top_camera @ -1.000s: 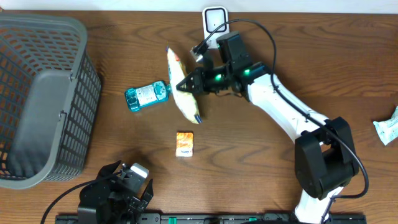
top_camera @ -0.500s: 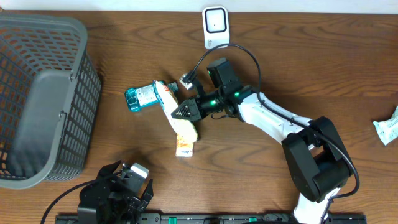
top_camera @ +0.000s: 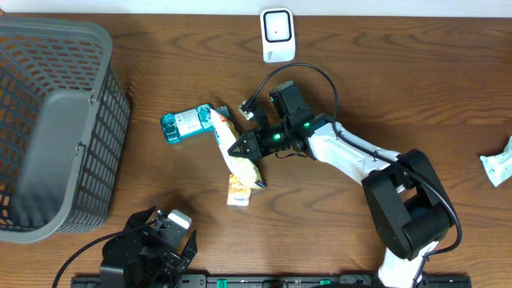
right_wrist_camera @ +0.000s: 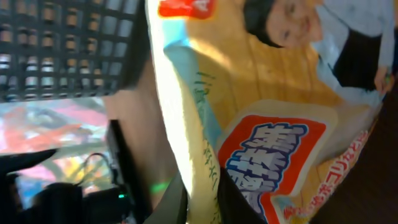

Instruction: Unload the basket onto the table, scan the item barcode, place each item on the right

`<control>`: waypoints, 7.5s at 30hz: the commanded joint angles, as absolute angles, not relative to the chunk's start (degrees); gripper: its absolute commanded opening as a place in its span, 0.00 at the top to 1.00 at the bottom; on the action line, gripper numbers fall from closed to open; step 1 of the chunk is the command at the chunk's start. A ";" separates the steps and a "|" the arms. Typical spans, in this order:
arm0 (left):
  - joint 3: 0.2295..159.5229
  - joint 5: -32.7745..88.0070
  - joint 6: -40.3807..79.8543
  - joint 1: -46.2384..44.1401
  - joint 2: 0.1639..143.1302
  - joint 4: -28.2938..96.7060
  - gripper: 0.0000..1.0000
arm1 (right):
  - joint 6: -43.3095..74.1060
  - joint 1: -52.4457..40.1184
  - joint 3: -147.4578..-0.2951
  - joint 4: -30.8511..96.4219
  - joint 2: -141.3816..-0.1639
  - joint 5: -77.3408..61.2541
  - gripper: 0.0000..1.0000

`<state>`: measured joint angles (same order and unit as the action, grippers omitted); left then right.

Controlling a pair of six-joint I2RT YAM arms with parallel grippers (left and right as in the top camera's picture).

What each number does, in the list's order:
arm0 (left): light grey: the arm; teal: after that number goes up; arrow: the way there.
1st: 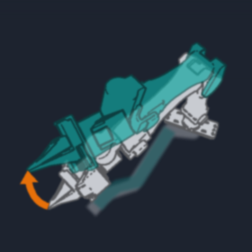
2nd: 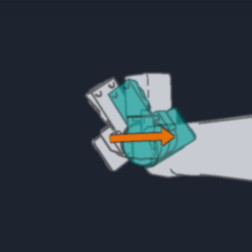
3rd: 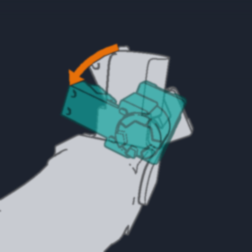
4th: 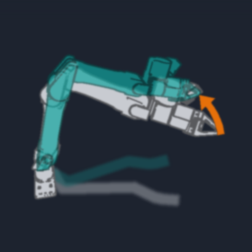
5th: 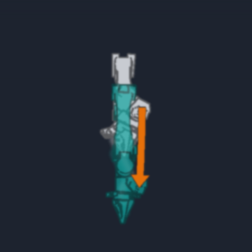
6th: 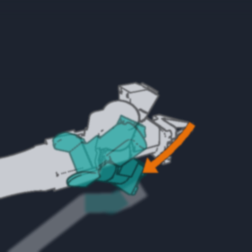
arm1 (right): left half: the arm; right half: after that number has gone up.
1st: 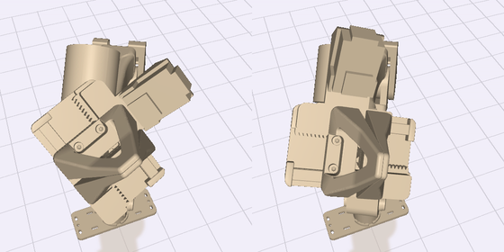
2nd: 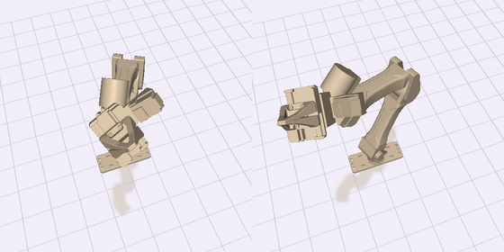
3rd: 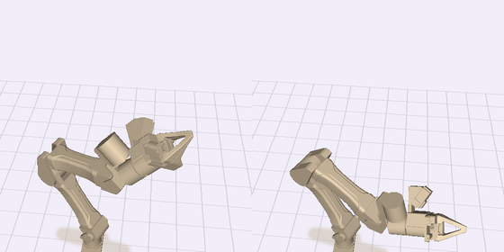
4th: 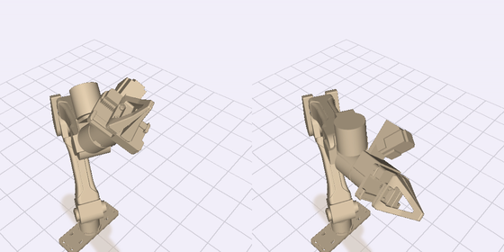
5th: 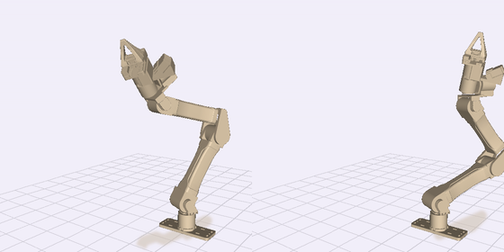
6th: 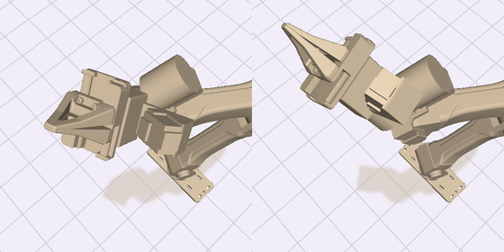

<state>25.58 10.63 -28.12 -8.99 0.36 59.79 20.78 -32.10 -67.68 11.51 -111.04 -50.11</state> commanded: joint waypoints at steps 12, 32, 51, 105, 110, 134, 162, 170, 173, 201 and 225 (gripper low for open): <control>25.43 10.04 -28.67 -8.75 0.38 60.60 0.01 | 23.70 -29.39 -67.29 17.67 -110.91 -33.85 0.99; 25.43 10.07 -28.67 -8.75 0.38 60.60 0.01 | 51.57 -19.70 -65.73 14.17 -110.91 -56.90 0.98; 25.43 10.07 -28.67 -8.75 0.38 60.60 0.01 | 48.73 -22.39 -50.24 -25.71 -110.93 -68.60 0.99; 25.43 10.04 -28.67 -8.75 0.38 60.60 0.01 | 22.06 -19.18 -47.42 -3.18 -110.69 -38.50 0.24; 25.43 10.07 -28.67 -8.75 0.38 60.60 0.01 | 22.94 -19.22 -47.86 -1.52 -110.69 -36.95 0.99; 25.43 10.07 -28.67 -8.75 0.38 60.60 0.01 | 36.40 -19.31 -47.88 34.33 -77.38 -4.95 0.99; 25.43 10.07 -28.67 -8.75 0.38 60.60 0.01 | 42.68 -12.21 -47.86 55.94 -67.94 -3.36 0.01; 25.43 10.07 -28.64 -8.75 0.38 60.60 0.01 | 46.78 -11.44 -33.10 43.44 -51.48 1.76 0.01; 25.43 10.07 -28.67 -8.75 0.38 60.60 0.01 | 42.41 -11.44 -26.59 28.21 -53.65 -4.34 0.01; 25.43 10.07 -28.67 -8.75 0.38 60.60 0.01 | 36.14 -11.73 -27.64 9.85 -99.24 -18.87 0.36; 25.43 10.04 -28.67 -8.75 0.38 60.60 0.01 | 35.00 -5.93 -29.58 9.56 -51.09 -30.81 0.99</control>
<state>25.58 10.76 -28.12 -8.99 0.38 59.92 30.96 -5.56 -28.93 7.42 -61.91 -38.65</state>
